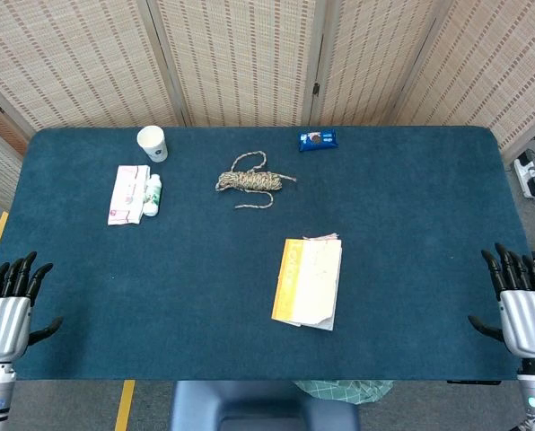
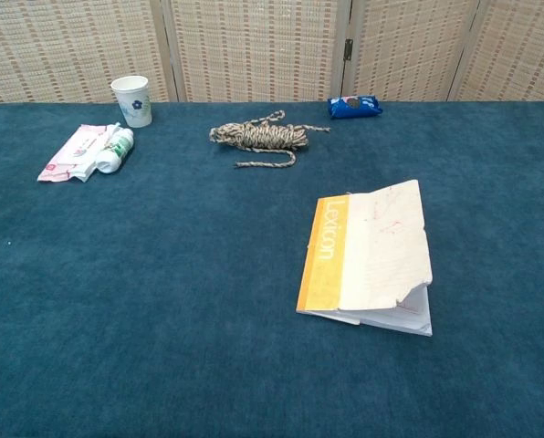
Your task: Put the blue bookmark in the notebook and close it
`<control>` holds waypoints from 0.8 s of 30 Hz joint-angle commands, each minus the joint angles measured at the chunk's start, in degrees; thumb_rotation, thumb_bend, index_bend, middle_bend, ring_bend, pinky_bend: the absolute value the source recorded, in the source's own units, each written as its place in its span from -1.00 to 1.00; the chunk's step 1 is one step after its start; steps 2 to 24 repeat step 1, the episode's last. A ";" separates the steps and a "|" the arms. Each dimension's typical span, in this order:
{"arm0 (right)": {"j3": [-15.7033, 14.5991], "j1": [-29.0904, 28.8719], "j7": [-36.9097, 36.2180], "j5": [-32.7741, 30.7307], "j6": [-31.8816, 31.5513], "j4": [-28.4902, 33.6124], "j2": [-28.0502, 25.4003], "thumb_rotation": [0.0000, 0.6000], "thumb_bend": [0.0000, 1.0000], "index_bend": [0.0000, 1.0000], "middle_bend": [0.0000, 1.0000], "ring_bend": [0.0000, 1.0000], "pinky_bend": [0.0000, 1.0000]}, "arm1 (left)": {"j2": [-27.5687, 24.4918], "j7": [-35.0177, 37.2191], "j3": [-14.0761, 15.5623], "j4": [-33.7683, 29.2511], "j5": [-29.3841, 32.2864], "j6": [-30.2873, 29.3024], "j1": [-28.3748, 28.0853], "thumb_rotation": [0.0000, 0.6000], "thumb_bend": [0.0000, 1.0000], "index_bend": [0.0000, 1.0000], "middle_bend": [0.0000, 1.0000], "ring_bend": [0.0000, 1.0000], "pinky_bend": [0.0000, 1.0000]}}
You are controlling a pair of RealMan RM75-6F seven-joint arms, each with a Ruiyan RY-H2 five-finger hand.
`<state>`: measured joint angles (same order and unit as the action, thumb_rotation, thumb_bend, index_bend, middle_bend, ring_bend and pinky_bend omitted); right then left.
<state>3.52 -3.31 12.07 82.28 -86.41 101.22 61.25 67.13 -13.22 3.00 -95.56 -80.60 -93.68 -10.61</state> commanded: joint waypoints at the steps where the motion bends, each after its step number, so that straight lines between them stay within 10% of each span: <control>1: -0.39 0.12 -0.69 0.74 0.13 0.31 -0.08 1.00 -1.00 -1.00 -1.00 -1.00 -0.94 | -0.47 0.25 0.30 0.11 -1.15 0.48 0.98 1.00 -0.59 -0.63 -0.92 -1.00 -1.00; 24: -0.39 0.12 -0.69 0.74 0.13 0.31 -0.08 1.00 -1.00 -1.00 -1.00 -1.00 -0.94 | -0.47 0.25 0.30 0.11 -1.15 0.48 0.98 1.00 -0.59 -0.63 -0.92 -1.00 -1.00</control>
